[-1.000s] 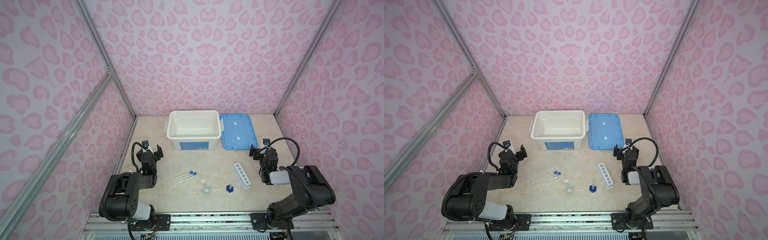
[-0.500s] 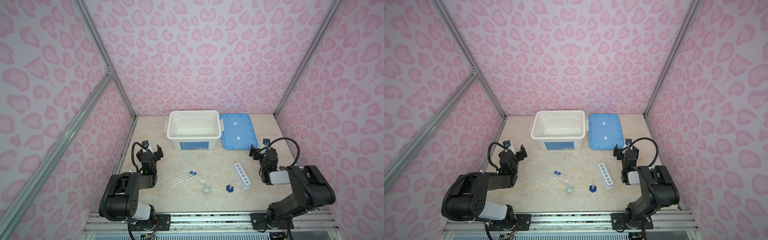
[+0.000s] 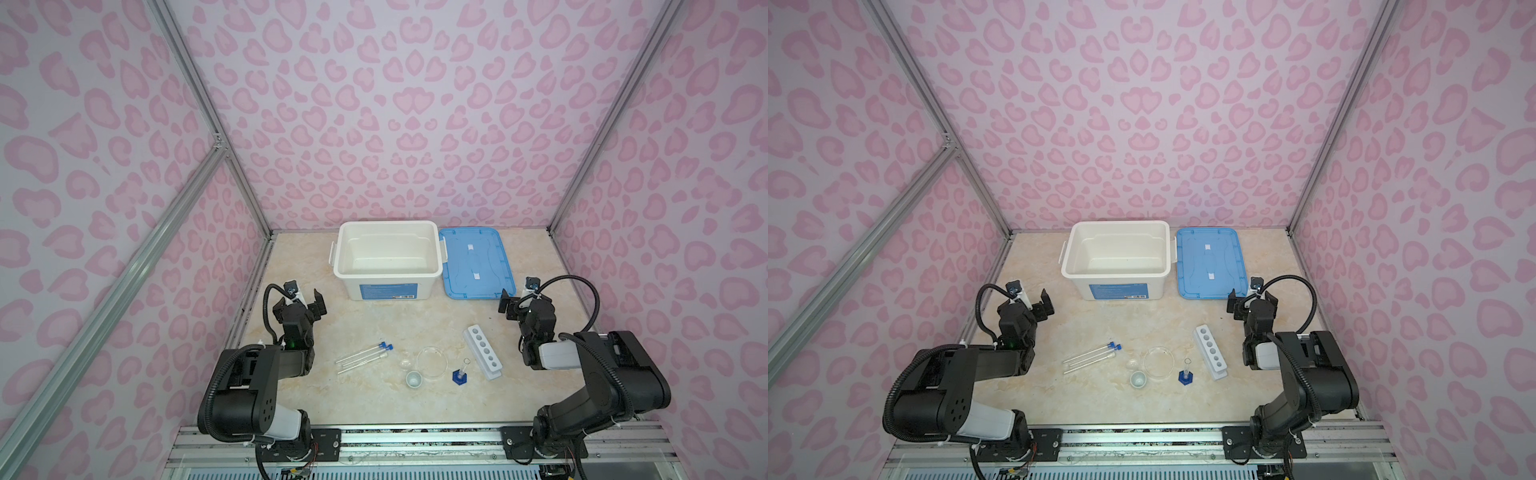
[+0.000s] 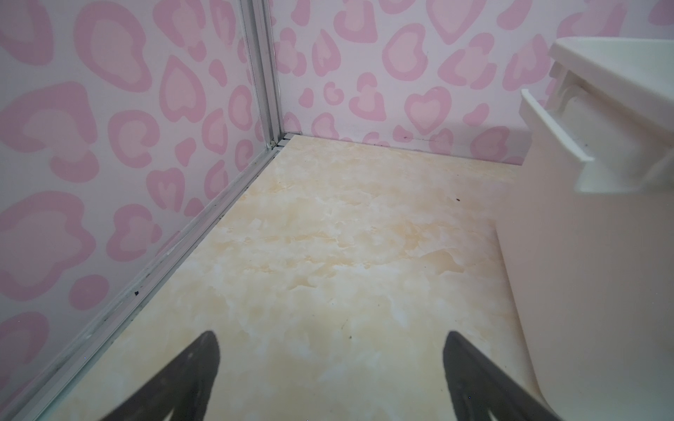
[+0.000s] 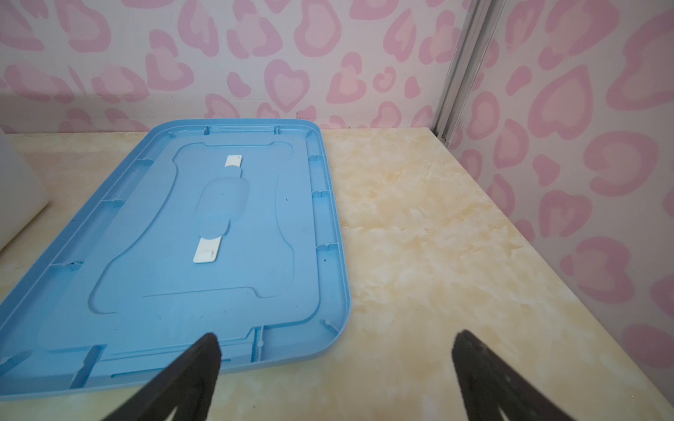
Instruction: Organize the chemistry lab equipment
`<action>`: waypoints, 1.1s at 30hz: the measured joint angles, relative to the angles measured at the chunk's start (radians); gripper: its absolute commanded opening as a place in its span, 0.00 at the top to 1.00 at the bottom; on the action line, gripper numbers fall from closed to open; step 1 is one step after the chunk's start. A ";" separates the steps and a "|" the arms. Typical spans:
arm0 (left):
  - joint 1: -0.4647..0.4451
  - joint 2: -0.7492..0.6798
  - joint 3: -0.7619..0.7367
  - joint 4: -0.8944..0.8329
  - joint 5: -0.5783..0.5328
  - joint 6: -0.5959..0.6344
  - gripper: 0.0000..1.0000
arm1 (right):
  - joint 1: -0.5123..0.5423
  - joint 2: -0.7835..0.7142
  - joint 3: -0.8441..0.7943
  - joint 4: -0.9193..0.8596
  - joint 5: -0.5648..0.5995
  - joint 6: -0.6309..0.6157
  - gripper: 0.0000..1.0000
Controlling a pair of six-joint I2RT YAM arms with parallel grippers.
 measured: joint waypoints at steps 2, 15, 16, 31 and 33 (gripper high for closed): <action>0.000 0.000 0.000 0.000 0.000 0.000 0.03 | 0.000 0.000 0.000 0.000 0.000 0.000 0.01; 0.000 -0.006 0.000 -0.005 -0.002 -0.001 0.16 | -0.004 0.000 0.000 0.000 -0.003 0.007 0.14; 0.000 -0.023 0.003 -0.027 -0.005 -0.003 0.16 | -0.004 -0.001 0.000 0.000 -0.003 0.008 0.15; -0.258 -0.487 0.349 -0.669 -0.174 0.041 0.27 | 0.105 -0.410 0.185 -0.509 0.160 0.074 0.21; -0.277 -0.530 0.416 -0.802 -0.114 0.068 0.28 | 0.107 -0.449 0.221 -0.594 0.149 0.103 0.22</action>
